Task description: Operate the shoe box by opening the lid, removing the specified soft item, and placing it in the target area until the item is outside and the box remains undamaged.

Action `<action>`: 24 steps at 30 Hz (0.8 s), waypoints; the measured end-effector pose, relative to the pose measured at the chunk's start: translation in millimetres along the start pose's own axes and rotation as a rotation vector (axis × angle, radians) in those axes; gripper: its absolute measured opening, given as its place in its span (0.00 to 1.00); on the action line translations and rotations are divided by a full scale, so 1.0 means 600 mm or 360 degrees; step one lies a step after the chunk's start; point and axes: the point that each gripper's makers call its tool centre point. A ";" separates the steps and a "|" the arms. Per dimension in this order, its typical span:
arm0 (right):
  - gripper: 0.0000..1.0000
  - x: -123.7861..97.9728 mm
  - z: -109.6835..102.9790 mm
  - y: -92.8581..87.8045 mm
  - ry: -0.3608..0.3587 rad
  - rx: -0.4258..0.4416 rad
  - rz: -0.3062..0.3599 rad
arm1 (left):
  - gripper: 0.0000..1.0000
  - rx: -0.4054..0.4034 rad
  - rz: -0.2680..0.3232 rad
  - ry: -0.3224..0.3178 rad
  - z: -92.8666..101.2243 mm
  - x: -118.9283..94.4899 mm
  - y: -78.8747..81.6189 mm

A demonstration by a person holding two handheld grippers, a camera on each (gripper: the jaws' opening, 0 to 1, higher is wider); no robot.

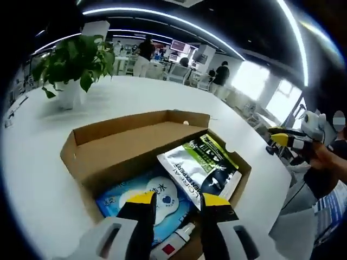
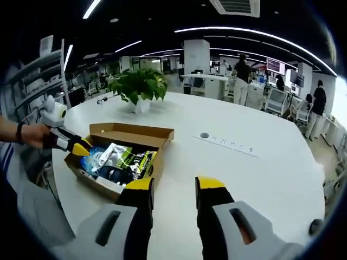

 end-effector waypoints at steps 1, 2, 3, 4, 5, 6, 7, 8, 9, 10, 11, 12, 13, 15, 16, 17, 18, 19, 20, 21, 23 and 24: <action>0.28 -0.004 -0.001 -0.005 0.0000 -0.0003 -0.0007 | 0.32 0.0001 -0.0005 -0.0003 0.002 0.002 -0.001; 0.28 -0.009 -0.001 -0.012 0.0000 -0.0007 -0.0016 | 0.32 0.0006 -0.0023 -0.0020 0.010 0.009 -0.006; 0.28 -0.013 -0.001 -0.016 -0.0002 -0.0006 -0.0018 | 0.32 0.0011 -0.0029 -0.0025 0.013 0.010 -0.008; 0.28 -0.019 -0.002 -0.022 -0.0004 -0.0001 -0.0021 | 0.32 0.0014 -0.0038 -0.0027 0.016 0.014 -0.010; 0.28 -0.022 -0.002 -0.025 -0.0004 0.0002 -0.0024 | 0.32 0.0014 -0.0042 -0.0030 0.019 0.015 -0.011; 0.28 -0.027 -0.002 -0.031 -0.0006 0.0003 -0.0030 | 0.32 0.0007 -0.0049 -0.0039 0.021 0.019 -0.013; 0.28 -0.030 -0.002 -0.035 -0.0007 0.0004 -0.0034 | 0.32 0.0000 -0.0054 -0.0042 0.023 0.020 -0.014; 0.28 -0.032 -0.001 -0.039 -0.0009 0.0006 -0.0037 | 0.31 0.0000 -0.0058 -0.0041 0.024 0.022 -0.015; 0.28 -0.036 0.001 -0.045 -0.0014 0.0015 -0.0042 | 0.31 0.0000 -0.0060 -0.0042 0.025 0.023 -0.016; 0.28 -0.039 0.001 -0.048 -0.0018 0.0020 -0.0045 | 0.31 -0.0010 -0.0067 -0.0053 0.028 0.026 -0.018; 0.28 -0.041 0.001 -0.049 -0.0020 0.0022 -0.0046 | 0.31 -0.0013 -0.0068 -0.0055 0.029 0.027 -0.018; 0.28 -0.045 0.001 -0.055 -0.0025 0.0030 -0.0050 | 0.31 -0.0040 -0.0070 -0.0062 0.031 0.029 -0.018; 0.28 -0.047 0.001 -0.057 -0.0027 0.0034 -0.0054 | 0.31 -0.0058 -0.0068 -0.0070 0.033 0.030 -0.017; 0.28 -0.052 0.000 -0.060 -0.0027 0.0057 -0.0046 | 0.31 -0.0076 -0.0061 -0.0079 0.037 0.032 -0.015; 0.27 -0.054 -0.001 -0.061 -0.0025 0.0063 -0.0043 | 0.31 -0.0077 -0.0064 -0.0080 0.038 0.034 -0.016; 0.27 -0.055 -0.003 -0.062 -0.0024 0.0062 -0.0043 | 0.31 -0.0080 -0.0071 -0.0082 0.040 0.038 -0.018; 0.27 -0.055 -0.004 -0.063 -0.0020 0.0059 -0.0047 | 0.30 -0.0085 -0.0076 -0.0084 0.041 0.039 -0.020; 0.27 -0.056 -0.006 -0.065 -0.0015 0.0053 -0.0054 | 0.30 -0.0101 -0.0085 -0.0090 0.042 0.043 -0.022; 0.27 -0.057 -0.007 -0.066 -0.0014 0.0051 -0.0056 | 0.30 -0.0114 -0.0087 -0.0095 0.043 0.044 -0.023; 0.27 -0.057 -0.007 -0.066 -0.0011 0.0051 -0.0059 | 0.30 -0.0137 -0.0082 -0.0102 0.044 0.045 -0.022; 0.27 -0.058 -0.009 -0.067 -0.0008 0.0047 -0.0063 | 0.29 -0.0158 -0.0081 -0.0107 0.046 0.046 -0.023; 0.27 -0.058 -0.010 -0.067 -0.0005 0.0045 -0.0064 | 0.28 -0.0160 -0.0082 -0.0104 0.045 0.047 -0.023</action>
Point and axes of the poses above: the point that each gripper's makers call its tool centre point, and the gripper's own axes: x roughly forward along the fingers, z roughly to its right, y roughly out of its top, and after that the axes turned 3 degrees about y, right-handed
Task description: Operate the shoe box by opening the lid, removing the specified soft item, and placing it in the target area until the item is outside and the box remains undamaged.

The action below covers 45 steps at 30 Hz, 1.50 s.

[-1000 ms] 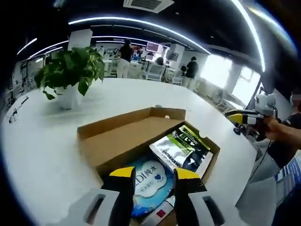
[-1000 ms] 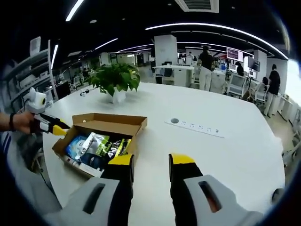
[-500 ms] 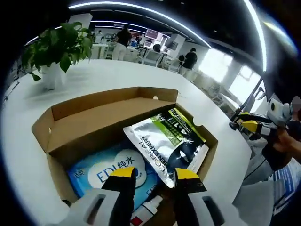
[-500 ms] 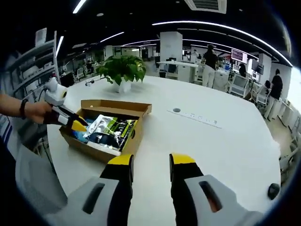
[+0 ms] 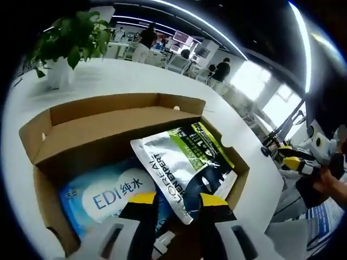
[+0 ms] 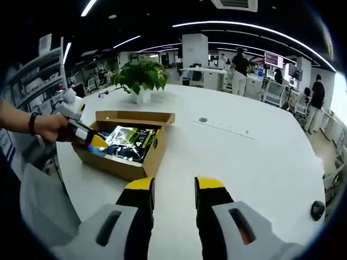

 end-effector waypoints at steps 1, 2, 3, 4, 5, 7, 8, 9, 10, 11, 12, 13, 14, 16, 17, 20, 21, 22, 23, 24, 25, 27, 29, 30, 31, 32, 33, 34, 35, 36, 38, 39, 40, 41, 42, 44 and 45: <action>0.27 0.000 -0.001 0.000 0.0003 0.0001 -0.0001 | 0.27 -0.0003 -0.0002 0.0003 -0.001 0.002 -0.002; 0.27 0.001 -0.002 -0.001 0.0006 0.0004 -0.0003 | 0.25 -0.0011 -0.0007 0.0001 -0.001 0.003 -0.003; 0.27 0.002 -0.003 -0.001 0.0009 0.0002 -0.0004 | 0.23 -0.0027 -0.0008 -0.0011 -0.002 0.005 -0.004; 0.27 0.003 -0.005 -0.002 0.0013 -0.0001 -0.0010 | 0.21 -0.0037 -0.0008 -0.0014 -0.002 0.006 -0.005; 0.27 0.005 -0.008 -0.002 0.0019 -0.0001 -0.0011 | 0.19 -0.0040 -0.0008 -0.0014 -0.002 0.006 -0.005; 0.27 0.007 -0.012 -0.002 0.0028 -0.0002 -0.0014 | 0.11 -0.0060 0.0009 -0.0003 -0.004 0.003 -0.005; 0.27 0.010 -0.016 -0.001 0.0036 -0.0009 -0.0016 | 0.08 -0.0090 0.0032 -0.0002 -0.006 0.002 -0.003; 0.27 0.012 -0.018 0.000 0.0042 -0.0012 -0.0018 | 0.05 -0.0092 0.0036 0.0000 -0.007 0.000 -0.003; 0.27 0.015 -0.022 0.001 0.0053 -0.0018 -0.0020 | 0.04 -0.0124 0.0051 -0.0016 -0.005 -0.001 0.000; 0.26 0.017 -0.025 0.002 0.0063 -0.0021 -0.0022 | 0.03 -0.0121 0.0047 -0.0017 -0.006 0.000 0.000; 0.26 0.019 -0.027 0.003 0.0068 -0.0024 -0.0022 | 0.02 -0.0107 0.0051 -0.0017 -0.005 0.000 0.001; 0.26 0.023 -0.031 0.006 0.0079 -0.0032 -0.0021 | 0.02 -0.0094 0.0051 -0.0013 -0.005 -0.001 0.001; 0.26 0.026 -0.034 0.007 0.0086 -0.0035 -0.0022 | 0.02 -0.0089 0.0050 -0.0012 -0.005 -0.001 0.002; 0.26 0.033 -0.040 0.011 0.0103 -0.0038 -0.0023 | 0.01 -0.0094 0.0050 -0.0013 -0.005 -0.002 0.003; 0.26 0.037 -0.044 0.013 0.0114 -0.0043 -0.0024 | 0.01 -0.0095 0.0051 -0.0013 -0.006 -0.002 0.003; 0.26 0.047 -0.052 0.018 0.0134 -0.0049 -0.0025 | 0.01 -0.0110 0.0056 -0.0011 -0.011 -0.003 0.005; 0.26 0.052 -0.056 0.020 0.0146 -0.0051 -0.0026 | 0.01 -0.0108 0.0056 -0.0009 -0.012 -0.004 0.005; 0.26 0.055 -0.059 0.021 0.0155 -0.0052 -0.0028 | 0.01 -0.0106 0.0055 -0.0008 -0.013 -0.005 0.005; 0.26 0.059 -0.062 0.022 0.0163 -0.0054 -0.0031 | 0.01 -0.0107 0.0057 -0.0008 -0.016 -0.006 0.005; 0.26 0.064 -0.065 0.024 0.0171 -0.0057 -0.0035 | 0.01 -0.0116 0.0060 -0.0008 -0.019 -0.007 0.006; 0.25 0.067 -0.068 0.026 0.0178 -0.0057 -0.0036 | 0.01 -0.0128 0.0065 -0.0008 -0.021 -0.009 0.007; 0.25 0.075 -0.077 0.030 0.0200 -0.0060 -0.0035 | 0.01 -0.0130 0.0063 -0.0010 -0.022 -0.011 0.006; 0.25 0.082 -0.084 0.031 0.0220 -0.0063 -0.0040 | 0.01 -0.0124 0.0062 -0.0002 -0.025 -0.012 0.005; 0.25 0.088 -0.089 0.032 0.0234 -0.0068 -0.0046 | 0.01 -0.0125 0.0063 -0.0002 -0.026 -0.013 0.004; 0.25 0.092 -0.093 0.033 0.0243 -0.0071 -0.0050 | 0.01 -0.0125 0.0065 -0.0002 -0.026 -0.013 0.004; 0.25 0.099 -0.098 0.033 0.0256 -0.0076 -0.0056 | 0.01 -0.0120 0.0065 0.0001 -0.027 -0.015 0.004; 0.25 0.103 -0.101 0.033 0.0268 -0.0076 -0.0062 | 0.01 -0.0116 0.0064 0.0004 -0.028 -0.015 0.003; 0.25 0.109 -0.107 0.034 0.0281 -0.0080 -0.0066 | 0.01 -0.0110 0.0064 0.0004 -0.029 -0.017 0.003; 0.25 0.114 -0.110 0.036 0.0289 -0.0080 -0.0066 | 0.01 -0.0107 0.0063 0.0004 -0.029 -0.018 0.002; 0.24 0.121 -0.117 0.037 0.0308 -0.0076 -0.0068 | 0.01 -0.0101 0.0063 0.0007 -0.030 -0.019 0.001; 0.24 0.132 -0.124 0.038 0.0325 -0.0074 -0.0075 | 0.01 -0.0087 0.0061 0.0012 -0.031 -0.022 0.000; 0.23 0.140 -0.127 0.038 0.0332 -0.0068 -0.0088 | 0.01 -0.0082 0.0061 0.0013 -0.031 -0.024 -0.001; 0.22 0.147 -0.130 0.037 0.0335 -0.0059 -0.0100 | 0.01 -0.0078 0.0061 0.0016 -0.032 -0.025 -0.002; 0.21 0.156 -0.133 0.034 0.0340 -0.0033 -0.0127 | 0.01 -0.0071 0.0062 0.0020 -0.033 -0.027 -0.004; 0.21 0.162 -0.135 0.033 0.0338 -0.0025 -0.0143 | 0.01 -0.0069 0.0062 0.0022 -0.034 -0.028 -0.005; 0.20 0.175 -0.140 0.034 0.0338 -0.0029 -0.0153 | 0.01 -0.0066 0.0060 0.0019 -0.034 -0.030 -0.009; 0.20 0.183 -0.145 0.034 0.0350 -0.0010 -0.0167 | 0.01 -0.0062 0.0057 0.0023 -0.035 -0.031 -0.010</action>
Point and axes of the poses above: the point that each gripper's makers call its tool centre point, and the gripper's own axes: x roughly forward along the fingers, z roughly to its right, y roughly out of its top, and after that the axes turned 3 degrees about y, right-handed
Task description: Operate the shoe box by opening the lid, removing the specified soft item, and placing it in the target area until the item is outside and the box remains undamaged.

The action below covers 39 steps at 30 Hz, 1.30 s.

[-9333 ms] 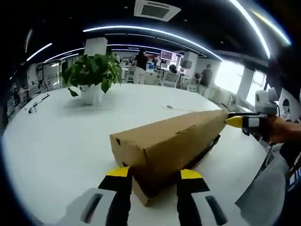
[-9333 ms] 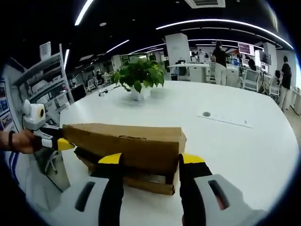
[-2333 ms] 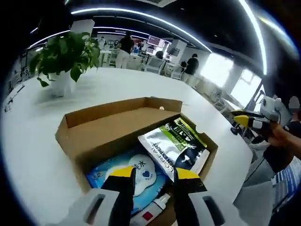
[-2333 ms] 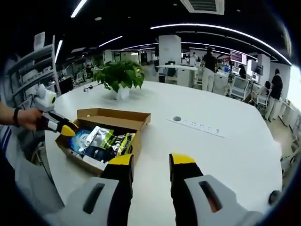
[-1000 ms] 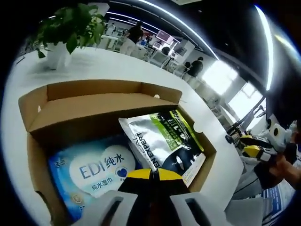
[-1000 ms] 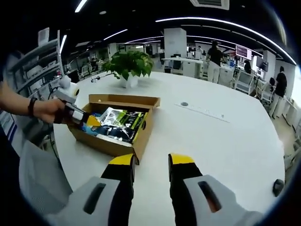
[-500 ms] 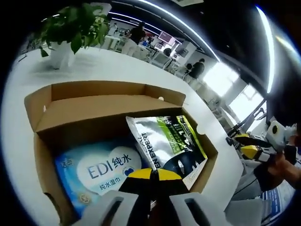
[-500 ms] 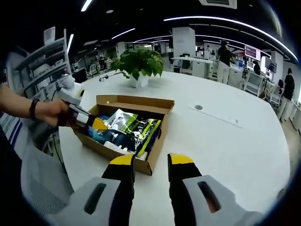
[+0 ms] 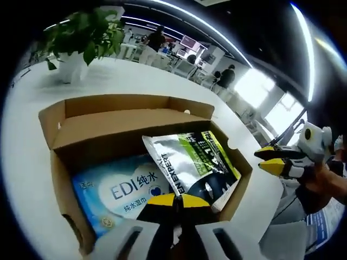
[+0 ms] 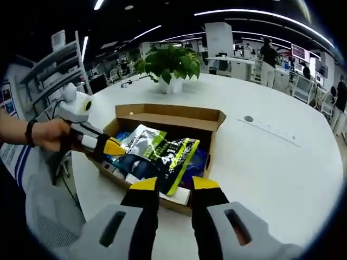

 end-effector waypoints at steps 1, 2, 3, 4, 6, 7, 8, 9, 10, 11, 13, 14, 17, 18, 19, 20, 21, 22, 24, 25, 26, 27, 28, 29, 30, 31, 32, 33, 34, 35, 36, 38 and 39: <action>0.20 0.006 -0.002 -0.001 0.0009 0.0017 -0.0017 | 0.01 0.0001 -0.0001 0.0002 -0.001 -0.001 -0.001; 0.20 0.014 -0.002 -0.001 0.0003 0.0019 -0.0038 | 0.01 -0.0005 0.0002 -0.0001 -0.002 -0.002 -0.002; 0.20 0.019 -0.002 -0.001 0.0001 0.0020 -0.0053 | 0.01 -0.0012 0.0003 -0.0004 -0.003 -0.003 -0.002; 0.20 0.024 -0.002 0.000 0.0002 0.0020 -0.0062 | 0.01 -0.0016 0.0004 -0.0003 -0.004 -0.004 -0.003; 0.20 0.035 -0.004 -0.001 0.0011 0.0030 -0.0095 | 0.01 -0.0019 0.0004 0.0002 -0.006 -0.006 -0.005; 0.20 0.042 -0.003 -0.003 0.0006 0.0030 -0.0121 | 0.01 -0.0021 0.0005 0.0004 -0.008 -0.008 -0.006; 0.20 0.046 -0.003 -0.005 0.0003 0.0033 -0.0136 | 0.01 -0.0022 0.0006 0.0006 -0.009 -0.008 -0.007; 0.20 0.052 -0.003 -0.007 0.0008 0.0043 -0.0157 | 0.01 -0.0025 0.0007 0.0010 -0.010 -0.010 -0.009; 0.20 0.056 -0.002 -0.012 0.0001 0.0053 -0.0187 | 0.01 -0.0029 0.0009 0.0013 -0.013 -0.010 -0.009; 0.20 0.061 0.003 -0.014 -0.0033 0.0054 -0.0211 | 0.01 -0.0033 0.0008 0.0015 -0.014 -0.011 -0.011; 0.19 0.068 0.001 -0.011 -0.0043 0.0052 -0.0213 | 0.01 -0.0039 0.0009 0.0015 -0.015 -0.013 -0.013; 0.18 0.072 -0.001 -0.011 -0.0038 0.0058 -0.0219 | 0.01 -0.0043 0.0011 0.0013 -0.016 -0.014 -0.013; 0.18 0.084 -0.007 -0.017 -0.0024 0.0065 -0.0254 | 0.01 -0.0046 0.0014 0.0013 -0.015 -0.014 -0.012; 0.17 0.087 -0.008 -0.020 -0.0025 0.0071 -0.0269 | 0.01 -0.0047 0.0014 0.0014 -0.015 -0.014 -0.012; 0.17 0.088 -0.007 -0.022 -0.0034 0.0075 -0.0277 | 0.01 -0.0046 0.0012 0.0014 -0.016 -0.014 -0.012; 0.16 0.090 -0.006 -0.024 -0.0039 0.0078 -0.0283 | 0.01 -0.0046 0.0010 0.0016 -0.016 -0.013 -0.012; 0.14 0.091 -0.006 -0.026 -0.0041 0.0090 -0.0290 | 0.01 -0.0048 0.0010 0.0017 -0.017 -0.013 -0.012; 0.13 0.091 -0.003 -0.026 -0.0058 0.0100 -0.0287 | 0.01 -0.0046 0.0009 0.0020 -0.017 -0.013 -0.012; 0.07 0.088 0.002 -0.025 -0.0077 0.0142 -0.0277 | 0.01 -0.0052 0.0011 0.0021 -0.018 -0.013 -0.011; 0.02 0.086 0.005 -0.022 -0.0077 0.0148 -0.0257 | 0.01 -0.0054 0.0014 0.0023 -0.020 -0.014 -0.011; 0.01 0.087 0.004 -0.016 -0.0067 0.0182 -0.0227 | 0.01 -0.0067 0.0018 0.0015 -0.019 -0.014 -0.010; 0.01 0.085 0.002 -0.017 -0.0052 0.0212 -0.0228 | 0.01 -0.0062 0.0014 0.0019 -0.019 -0.013 -0.011; 0.00 0.084 0.001 -0.017 -0.0052 0.0210 -0.0230 | 0.01 -0.0054 0.0011 0.0022 -0.019 -0.013 -0.011; 0.00 0.085 0.000 -0.018 -0.0048 0.0205 -0.0230 | 0.01 -0.0046 0.0009 0.0026 -0.018 -0.012 -0.011; 0.00 0.084 -0.001 -0.018 -0.0045 0.0204 -0.0229 | 0.01 -0.0045 0.0009 0.0028 -0.018 -0.013 -0.011; 0.00 0.083 -0.003 -0.018 -0.0043 0.0209 -0.0223 | 0.01 -0.0046 0.0009 0.0029 -0.018 -0.013 -0.011; 0.00 0.082 -0.003 -0.017 -0.0042 0.0214 -0.0219 | 0.01 -0.0047 0.0009 0.0029 -0.017 -0.013 -0.011; 0.00 0.082 -0.004 -0.017 -0.0041 0.0221 -0.0213 | 0.01 -0.0046 0.0008 0.0028 -0.016 -0.014 -0.011; 0.00 0.081 -0.004 -0.017 -0.0038 0.0234 -0.0208 | 0.01 -0.0042 0.0007 0.0028 -0.016 -0.014 -0.011; 0.00 0.080 -0.005 -0.017 -0.0036 0.0239 -0.0206 | 0.01 -0.0038 0.0007 0.0028 -0.015 -0.015 -0.010; 0.00 0.079 -0.006 -0.016 -0.0033 0.0243 -0.0205 | 0.01 -0.0032 0.0007 0.0028 -0.014 -0.016 -0.009; 0.00 0.075 -0.007 -0.016 -0.0034 0.0241 -0.0199 | 0.00 -0.0021 0.0014 0.0028 -0.011 -0.019 -0.004; 0.00 0.074 -0.005 -0.014 -0.0039 0.0243 -0.0190 | 0.00 -0.0017 0.0020 0.0025 -0.008 -0.021 -0.001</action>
Point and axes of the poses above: the point that each gripper's makers call its tool centre point, and the gripper's own axes: x roughly forward along the fingers, z roughly to its right, y roughly out of its top, and after that the axes turned 3 degrees about y, right-handed
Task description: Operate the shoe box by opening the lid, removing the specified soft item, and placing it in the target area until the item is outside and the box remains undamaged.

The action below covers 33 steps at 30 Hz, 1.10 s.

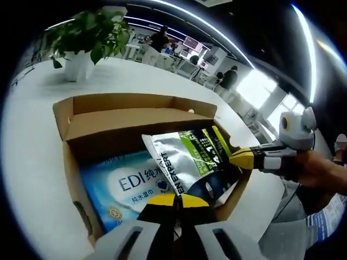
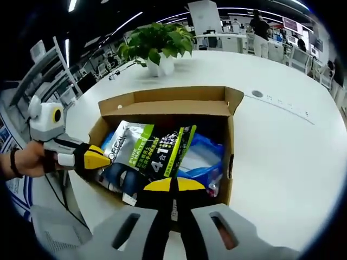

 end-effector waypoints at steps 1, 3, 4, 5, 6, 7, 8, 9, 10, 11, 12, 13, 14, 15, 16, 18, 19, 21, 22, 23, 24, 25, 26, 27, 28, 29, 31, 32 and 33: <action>0.00 -0.002 0.000 0.002 -0.0001 0.0005 0.0009 | 0.00 0.0006 0.0006 -0.0002 0.002 -0.002 0.003; 0.00 -0.009 0.001 0.006 -0.0003 0.0018 0.0030 | 0.00 0.0029 0.0016 -0.0006 0.009 -0.005 0.009; 0.00 -0.014 0.002 0.010 -0.0005 0.0023 0.0045 | 0.00 0.0037 0.0023 -0.0008 0.013 -0.007 0.014; 0.00 -0.018 0.002 0.012 -0.0007 0.0025 0.0056 | 0.00 0.0042 0.0028 -0.0011 0.016 -0.008 0.018; 0.00 -0.024 0.004 0.017 -0.0011 0.0029 0.0074 | 0.00 0.0050 0.0032 -0.0014 0.019 -0.008 0.022; 0.00 -0.026 0.006 0.019 -0.0013 0.0032 0.0082 | 0.00 0.0069 0.0039 -0.0019 0.025 -0.008 0.029; 0.00 -0.033 0.009 0.023 -0.0017 0.0041 0.0101 | 0.00 0.0079 0.0044 -0.0024 0.030 -0.008 0.034; 0.00 -0.038 0.012 0.026 -0.0022 0.0043 0.0110 | 0.00 0.0090 0.0047 -0.0031 0.034 -0.007 0.039; 0.00 -0.046 0.017 0.028 -0.0030 0.0045 0.0124 | 0.00 0.0106 0.0052 -0.0042 0.041 -0.006 0.046; 0.00 -0.051 0.020 0.030 -0.0036 0.0049 0.0134 | 0.00 0.0112 0.0054 -0.0048 0.043 -0.001 0.050; 0.00 -0.060 0.025 0.032 -0.0045 0.0062 0.0150 | 0.00 0.0118 0.0056 -0.0054 0.047 0.001 0.054; 0.00 -0.065 0.028 0.033 -0.0052 0.0065 0.0158 | 0.00 0.0132 0.0056 -0.0065 0.058 0.002 0.059; 0.00 -0.072 0.032 0.034 -0.0059 0.0065 0.0165 | 0.00 0.0145 0.0056 -0.0071 0.066 0.004 0.062; 0.00 -0.081 0.037 0.035 -0.0072 0.0064 0.0176 | 0.00 0.0165 0.0056 -0.0080 0.071 0.010 0.067; 0.00 -0.088 0.042 0.034 -0.0081 0.0068 0.0184 | 0.00 0.0177 0.0056 -0.0089 0.078 0.013 0.070; 0.00 -0.106 0.054 0.034 -0.0104 0.0083 0.0208 | 0.00 0.0207 0.0056 -0.0113 0.100 0.016 0.076; 0.00 -0.116 0.061 0.033 -0.0114 0.0097 0.0221 | 0.00 0.0223 0.0056 -0.0125 0.107 0.022 0.080; 0.00 -0.129 0.070 0.030 -0.0130 0.0109 0.0233 | 0.00 0.0242 0.0054 -0.0143 0.122 0.027 0.082; 0.00 -0.138 0.075 0.026 -0.0143 0.0117 0.0241 | 0.00 0.0257 0.0051 -0.0156 0.133 0.030 0.083; 0.00 -0.144 0.078 0.023 -0.0152 0.0123 0.0245 | 0.00 0.0268 0.0048 -0.0161 0.139 0.033 0.083; 0.00 -0.151 0.083 0.018 -0.0164 0.0132 0.0249 | 0.00 0.0283 0.0044 -0.0172 0.149 0.036 0.083; 0.00 -0.156 0.087 0.015 -0.0173 0.0139 0.0252 | 0.00 0.0292 0.0041 -0.0180 0.157 0.037 0.082; 0.00 -0.162 0.091 0.011 -0.0183 0.0149 0.0258 | 0.00 0.0304 0.0035 -0.0190 0.166 0.040 0.080; 0.00 -0.169 0.095 0.007 -0.0191 0.0160 0.0266 | 0.00 0.0309 0.0030 -0.0196 0.171 0.042 0.079; 0.00 -0.174 0.099 0.004 -0.0198 0.0168 0.0270 | 0.00 0.0317 0.0024 -0.0204 0.177 0.045 0.077; 0.00 -0.179 0.102 0.000 -0.0205 0.0176 0.0274 | 0.00 0.0327 0.0017 -0.0213 0.183 0.048 0.075; 0.00 -0.192 0.110 -0.012 -0.0217 0.0196 0.0281 | 0.00 0.0348 -0.0001 -0.0232 0.198 0.054 0.072; 0.00 -0.199 0.116 -0.019 -0.0226 0.0205 0.0281 | 0.00 0.0359 -0.0004 -0.0241 0.205 0.056 0.071; 0.00 -0.205 0.120 -0.024 -0.0235 0.0213 0.0281 | 0.00 0.0375 -0.0012 -0.0258 0.216 0.059 0.069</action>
Point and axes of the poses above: the point that each gripper's makers call its tool centre point, and the gripper's own axes: x roughly forward along the fingers, z roughly to its right, y roughly out of its top, and after that the axes turned 3 degrees about y, right-handed
